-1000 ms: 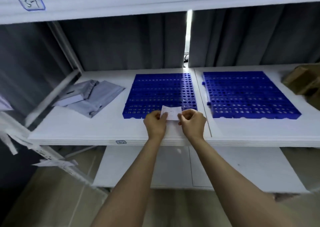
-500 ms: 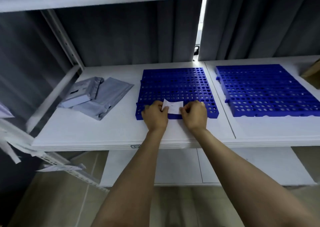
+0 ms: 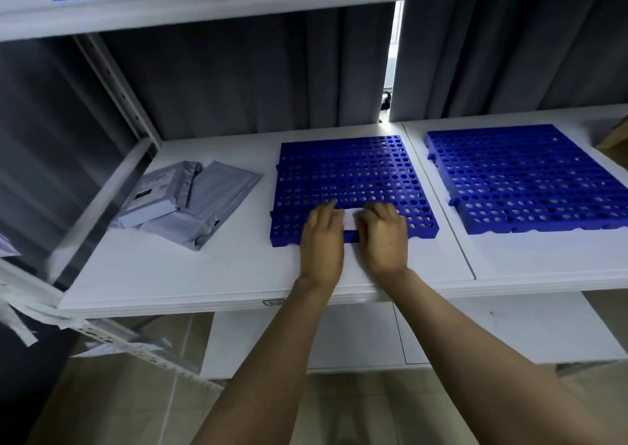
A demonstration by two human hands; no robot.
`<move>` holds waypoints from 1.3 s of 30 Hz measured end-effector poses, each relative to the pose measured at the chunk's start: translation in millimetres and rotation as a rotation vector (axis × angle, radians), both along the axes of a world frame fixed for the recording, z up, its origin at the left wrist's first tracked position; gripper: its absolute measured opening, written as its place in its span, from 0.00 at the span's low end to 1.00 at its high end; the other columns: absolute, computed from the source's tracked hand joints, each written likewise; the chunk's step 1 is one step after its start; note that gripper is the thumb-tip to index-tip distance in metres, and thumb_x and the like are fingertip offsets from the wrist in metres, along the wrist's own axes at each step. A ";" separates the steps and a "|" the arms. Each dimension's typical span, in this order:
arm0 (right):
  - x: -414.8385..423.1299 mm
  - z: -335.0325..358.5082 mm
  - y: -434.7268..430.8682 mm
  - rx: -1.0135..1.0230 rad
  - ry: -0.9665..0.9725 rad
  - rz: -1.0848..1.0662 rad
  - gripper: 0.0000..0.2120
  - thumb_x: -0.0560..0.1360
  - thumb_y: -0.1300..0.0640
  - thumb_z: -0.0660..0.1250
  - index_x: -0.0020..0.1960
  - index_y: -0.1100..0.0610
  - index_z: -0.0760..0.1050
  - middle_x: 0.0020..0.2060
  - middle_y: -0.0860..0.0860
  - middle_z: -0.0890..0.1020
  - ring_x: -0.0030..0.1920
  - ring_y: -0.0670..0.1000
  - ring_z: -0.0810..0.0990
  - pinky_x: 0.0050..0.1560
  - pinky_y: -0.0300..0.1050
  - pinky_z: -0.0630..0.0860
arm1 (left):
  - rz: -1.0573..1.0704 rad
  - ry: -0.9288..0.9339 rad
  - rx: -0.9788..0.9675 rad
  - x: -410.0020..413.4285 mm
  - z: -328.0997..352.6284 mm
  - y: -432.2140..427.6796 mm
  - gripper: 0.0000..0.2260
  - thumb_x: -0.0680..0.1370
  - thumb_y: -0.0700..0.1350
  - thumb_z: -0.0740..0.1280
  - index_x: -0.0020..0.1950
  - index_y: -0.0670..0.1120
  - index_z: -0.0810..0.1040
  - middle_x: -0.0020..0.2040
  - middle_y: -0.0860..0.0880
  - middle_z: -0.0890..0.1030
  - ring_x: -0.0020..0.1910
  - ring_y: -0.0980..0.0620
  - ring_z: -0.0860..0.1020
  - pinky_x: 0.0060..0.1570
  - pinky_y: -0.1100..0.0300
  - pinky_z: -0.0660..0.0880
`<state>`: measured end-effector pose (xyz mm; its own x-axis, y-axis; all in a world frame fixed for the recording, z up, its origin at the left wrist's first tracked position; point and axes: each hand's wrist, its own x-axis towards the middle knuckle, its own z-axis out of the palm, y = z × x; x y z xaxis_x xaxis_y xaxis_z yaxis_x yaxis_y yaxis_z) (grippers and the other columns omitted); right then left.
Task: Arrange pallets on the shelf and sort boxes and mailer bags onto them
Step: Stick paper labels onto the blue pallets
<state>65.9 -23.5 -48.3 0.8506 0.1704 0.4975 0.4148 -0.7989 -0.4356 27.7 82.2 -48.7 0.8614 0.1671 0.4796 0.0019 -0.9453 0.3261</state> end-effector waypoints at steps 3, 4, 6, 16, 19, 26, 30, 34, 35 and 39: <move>-5.2 -9.2 -4.1 -0.061 -0.065 0.046 0.12 0.76 0.57 0.61 0.49 0.58 0.83 0.50 0.54 0.84 0.53 0.56 0.81 0.50 0.49 0.73 | -0.090 0.079 0.094 -11.5 -13.2 -2.5 0.21 0.67 0.37 0.77 0.59 0.38 0.80 0.59 0.40 0.81 0.60 0.43 0.79 0.59 0.49 0.76; -7.3 -11.3 -6.1 -0.085 -0.078 0.064 0.16 0.77 0.55 0.58 0.53 0.58 0.82 0.54 0.54 0.84 0.56 0.55 0.81 0.53 0.48 0.73 | -0.082 0.098 0.106 -12.2 -14.2 -2.8 0.21 0.68 0.38 0.77 0.60 0.39 0.80 0.60 0.40 0.80 0.61 0.43 0.79 0.59 0.49 0.75; -9.8 -14.1 -10.4 -0.130 -0.078 0.107 0.20 0.77 0.53 0.55 0.59 0.59 0.80 0.58 0.55 0.82 0.60 0.55 0.79 0.59 0.47 0.72 | -0.076 0.125 0.106 -12.0 -11.1 -2.7 0.21 0.71 0.38 0.75 0.63 0.39 0.78 0.63 0.40 0.78 0.64 0.43 0.76 0.62 0.50 0.73; -7.1 -17.0 -18.1 -0.233 -0.015 0.186 0.18 0.76 0.58 0.64 0.64 0.62 0.76 0.62 0.59 0.79 0.64 0.59 0.77 0.63 0.55 0.72 | -0.104 0.272 0.136 -20.1 3.7 1.8 0.22 0.84 0.45 0.52 0.78 0.44 0.54 0.79 0.44 0.53 0.78 0.49 0.49 0.75 0.58 0.45; -8.1 -15.3 -18.2 -0.257 -0.007 0.177 0.18 0.74 0.62 0.69 0.63 0.63 0.77 0.60 0.60 0.80 0.61 0.61 0.78 0.61 0.57 0.73 | -0.111 0.306 0.145 -22.4 8.0 1.1 0.22 0.84 0.45 0.52 0.78 0.44 0.54 0.79 0.44 0.53 0.78 0.48 0.49 0.75 0.57 0.45; -9.4 -9.0 -17.4 -0.329 0.062 0.210 0.20 0.80 0.60 0.60 0.71 0.62 0.68 0.69 0.60 0.71 0.71 0.60 0.67 0.72 0.54 0.63 | -0.113 0.375 0.226 -28.5 5.2 1.8 0.25 0.84 0.49 0.49 0.79 0.44 0.45 0.79 0.44 0.45 0.78 0.47 0.42 0.75 0.55 0.41; -15.5 -8.1 -21.5 -0.280 0.017 0.234 0.22 0.79 0.59 0.62 0.72 0.62 0.67 0.70 0.58 0.70 0.73 0.59 0.66 0.72 0.56 0.61 | -0.120 0.371 0.281 -36.6 5.2 -0.2 0.27 0.84 0.52 0.50 0.78 0.44 0.41 0.79 0.42 0.41 0.77 0.44 0.38 0.74 0.51 0.37; -22.5 -4.9 -29.2 -0.262 -0.064 0.247 0.21 0.76 0.58 0.67 0.67 0.62 0.73 0.66 0.58 0.75 0.68 0.59 0.72 0.67 0.59 0.68 | -0.115 0.284 0.315 -41.7 7.4 -9.0 0.26 0.82 0.52 0.47 0.78 0.42 0.52 0.78 0.41 0.53 0.77 0.42 0.47 0.74 0.48 0.43; -23.1 -2.4 -31.9 -0.262 -0.064 0.250 0.21 0.76 0.56 0.65 0.67 0.62 0.73 0.65 0.58 0.76 0.68 0.59 0.72 0.67 0.59 0.69 | -0.097 0.260 0.323 -41.6 10.9 -12.9 0.26 0.81 0.52 0.45 0.77 0.42 0.55 0.78 0.40 0.56 0.77 0.42 0.48 0.73 0.47 0.45; -18.5 8.7 -57.5 -0.228 -0.060 0.236 0.24 0.76 0.52 0.55 0.68 0.61 0.73 0.67 0.57 0.75 0.69 0.57 0.71 0.68 0.58 0.68 | -0.149 0.283 0.269 -27.5 35.7 -41.8 0.26 0.84 0.51 0.48 0.78 0.43 0.46 0.79 0.43 0.45 0.77 0.44 0.38 0.74 0.50 0.35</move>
<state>47.4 -81.1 -39.6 0.7448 0.4721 0.4717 0.6195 -0.7518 -0.2258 0.2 40.4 -13.0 0.9708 -0.0677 0.2300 -0.0869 -0.9935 0.0741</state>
